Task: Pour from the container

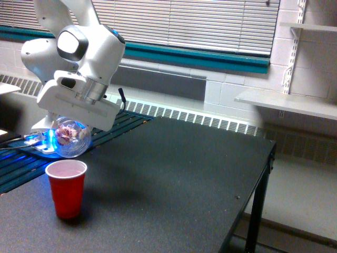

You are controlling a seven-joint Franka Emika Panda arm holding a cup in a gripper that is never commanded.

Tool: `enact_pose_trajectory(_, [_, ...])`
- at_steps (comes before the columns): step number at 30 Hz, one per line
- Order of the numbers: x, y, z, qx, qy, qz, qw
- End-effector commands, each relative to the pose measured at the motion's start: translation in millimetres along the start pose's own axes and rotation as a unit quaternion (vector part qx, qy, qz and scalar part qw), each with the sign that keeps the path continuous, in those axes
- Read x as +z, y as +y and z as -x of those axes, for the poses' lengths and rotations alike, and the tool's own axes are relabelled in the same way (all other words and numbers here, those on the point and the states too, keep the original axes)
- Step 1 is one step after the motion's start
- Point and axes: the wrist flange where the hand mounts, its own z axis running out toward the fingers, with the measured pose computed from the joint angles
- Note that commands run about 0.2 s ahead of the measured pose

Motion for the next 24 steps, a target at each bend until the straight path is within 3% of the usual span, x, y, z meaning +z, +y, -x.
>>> enact_pose_trajectory(1, [-1.4, -5, -2, 0.014, 0.006, 0.013, 0.9998])
enact_pose_trajectory(24, [-7.7, -17, -17, 0.013, 0.019, 0.058, 0.9981])
